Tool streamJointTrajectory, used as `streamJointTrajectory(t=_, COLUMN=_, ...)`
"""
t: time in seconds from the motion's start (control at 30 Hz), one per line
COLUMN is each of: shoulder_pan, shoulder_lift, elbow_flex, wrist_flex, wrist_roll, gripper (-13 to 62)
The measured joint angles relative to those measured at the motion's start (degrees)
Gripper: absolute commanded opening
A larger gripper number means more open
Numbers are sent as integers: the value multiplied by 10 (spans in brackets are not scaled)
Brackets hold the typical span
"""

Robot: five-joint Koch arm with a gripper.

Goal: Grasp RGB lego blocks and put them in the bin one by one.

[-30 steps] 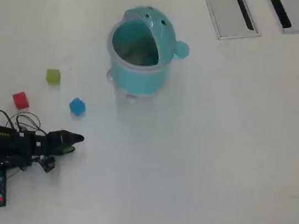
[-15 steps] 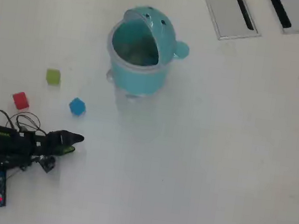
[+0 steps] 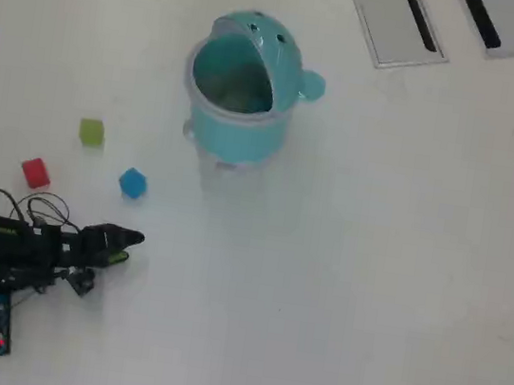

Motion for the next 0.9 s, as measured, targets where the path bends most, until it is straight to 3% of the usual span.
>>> streamJointTrajectory(t=0.9, shoulder_pan=-25, shoulder_lift=0, elbow_flex=0, wrist_flex=-283, wrist_roll=-69, gripper=323)
